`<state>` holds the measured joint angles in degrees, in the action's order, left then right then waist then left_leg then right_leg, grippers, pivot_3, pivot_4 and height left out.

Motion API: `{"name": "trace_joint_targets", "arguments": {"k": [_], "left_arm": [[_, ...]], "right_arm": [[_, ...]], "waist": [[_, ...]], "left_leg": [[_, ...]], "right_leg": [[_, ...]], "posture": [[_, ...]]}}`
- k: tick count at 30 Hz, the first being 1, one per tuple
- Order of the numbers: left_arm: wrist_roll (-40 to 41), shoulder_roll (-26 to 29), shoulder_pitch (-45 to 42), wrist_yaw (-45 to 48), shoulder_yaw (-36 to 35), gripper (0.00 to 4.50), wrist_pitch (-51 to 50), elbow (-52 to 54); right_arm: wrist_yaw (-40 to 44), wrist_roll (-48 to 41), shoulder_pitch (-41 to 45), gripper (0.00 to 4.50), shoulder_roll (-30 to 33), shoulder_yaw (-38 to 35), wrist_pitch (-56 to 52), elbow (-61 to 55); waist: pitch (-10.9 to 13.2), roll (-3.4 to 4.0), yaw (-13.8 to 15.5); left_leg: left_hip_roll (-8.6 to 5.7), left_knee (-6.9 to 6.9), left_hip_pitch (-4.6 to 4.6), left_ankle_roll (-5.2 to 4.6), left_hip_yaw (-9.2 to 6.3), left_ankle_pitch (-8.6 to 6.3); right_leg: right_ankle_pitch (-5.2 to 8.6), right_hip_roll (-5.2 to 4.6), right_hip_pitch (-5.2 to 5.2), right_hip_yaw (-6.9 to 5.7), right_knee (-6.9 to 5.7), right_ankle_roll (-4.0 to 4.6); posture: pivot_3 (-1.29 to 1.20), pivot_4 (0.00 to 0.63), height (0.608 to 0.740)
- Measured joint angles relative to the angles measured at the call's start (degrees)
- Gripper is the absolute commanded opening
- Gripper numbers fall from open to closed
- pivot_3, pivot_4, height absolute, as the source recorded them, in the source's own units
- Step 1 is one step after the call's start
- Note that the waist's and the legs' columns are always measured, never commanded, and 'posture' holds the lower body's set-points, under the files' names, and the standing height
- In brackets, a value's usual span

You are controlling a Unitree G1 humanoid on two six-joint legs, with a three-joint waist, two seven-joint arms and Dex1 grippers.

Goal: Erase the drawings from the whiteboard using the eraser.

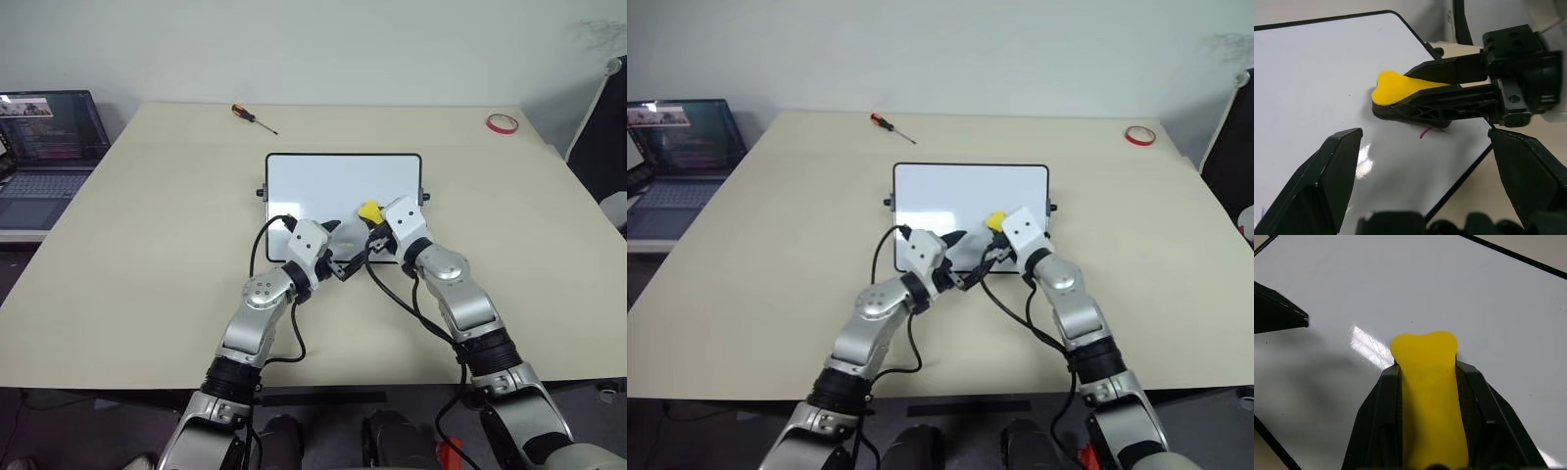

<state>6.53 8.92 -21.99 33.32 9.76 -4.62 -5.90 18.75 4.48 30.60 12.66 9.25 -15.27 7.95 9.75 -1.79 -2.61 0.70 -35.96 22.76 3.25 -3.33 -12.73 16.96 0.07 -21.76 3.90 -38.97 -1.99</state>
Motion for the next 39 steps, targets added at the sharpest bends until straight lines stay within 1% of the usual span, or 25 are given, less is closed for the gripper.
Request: {"name": "trace_joint_targets", "arguments": {"k": [5,10,15,18,24,27,34,39], "left_arm": [[0.0,2.13,4.31,-0.16,-0.13,4.5,-1.21,4.52],[0.12,3.43,10.34,-1.01,-1.15,4.5,-2.69,9.57],[0.1,3.69,13.45,-1.32,-0.82,4.5,-3.35,11.08],[0.1,3.73,14.27,-1.36,-0.5,4.5,-3.53,12.28],[0.08,4.46,15.16,-1.42,-0.42,4.5,-3.58,12.54],[0.08,4.72,15.15,-1.46,-0.54,4.5,-3.58,12.54],[0.06,4.57,14.87,-2.1,-0.57,4.5,-3.61,12.54],[0.03,4.04,13.72,-2.72,-0.37,4.5,-3.72,12.41]], "right_arm": [[1.6,-3.6,-4.2,1.15,1.98,-3.85,-3.98,-6.2],[5.14,-7.97,-10.09,1.15,6.66,-7.87,-7.88,-16.7],[7.88,-9.9,-16.73,1.15,11.47,-10.63,-7.92,-21.55],[9.68,-10.37,-21.79,1.15,13.54,-11.08,-7.38,-24.15],[12.66,-11.49,-28.57,1.15,16.02,-12.04,-4.15,-28.18],[12.85,-11.49,-29.79,1.15,16.27,-12.06,-3.57,-28.18],[12.89,-11.25,-28.9,1.15,16.53,-12.03,-1.56,-27.84],[11.34,-9.71,-23.86,1.15,15.36,-11.39,1.18,-25.08]], "waist": [[0.04,0.01,0.66],[0.07,0.04,0.75],[0.08,0.02,0.76],[0.08,0.02,0.78],[0.09,0.02,0.7],[0.1,0.01,0.73],[0.1,0.0,0.78],[0.1,0.0,0.73]], "left_leg": [[0.0,0.02,0.09,0.0,-0.04,0.0],[0.01,0.07,0.17,0.0,0.01,-0.01],[0.0,0.07,0.16,0.0,0.05,-0.01],[0.0,0.08,0.17,0.0,0.07,-0.02],[-0.01,0.07,0.14,-0.01,0.11,-0.02],[-0.01,0.06,0.14,-0.01,0.12,-0.02],[-0.01,0.06,0.14,-0.01,0.11,-0.02],[-0.03,0.05,0.13,0.0,0.13,-0.02]], "right_leg": [[0.01,-0.04,-0.05,-0.01,0.06,-0.01],[0.02,-0.05,-0.19,0.01,0.07,-0.02],[0.04,-0.05,-0.19,0.02,0.07,-0.05],[0.2,-0.04,-0.19,0.04,0.08,-0.31],[0.22,-0.03,-0.19,0.07,0.07,-0.34],[0.22,-0.03,-0.19,0.08,0.07,-0.34],[0.22,-0.03,-0.19,0.07,0.07,-0.34],[0.22,-0.01,-0.19,0.07,0.06,-0.34]], "posture": [[0.0,0.15,0.74],[0.0,0.15,0.74],[0.0,0.15,0.74],[0.0,0.15,0.74],[0.0,0.15,0.74],[0.0,0.15,0.74],[0.0,0.15,0.74],[0.0,0.15,0.74]]}}
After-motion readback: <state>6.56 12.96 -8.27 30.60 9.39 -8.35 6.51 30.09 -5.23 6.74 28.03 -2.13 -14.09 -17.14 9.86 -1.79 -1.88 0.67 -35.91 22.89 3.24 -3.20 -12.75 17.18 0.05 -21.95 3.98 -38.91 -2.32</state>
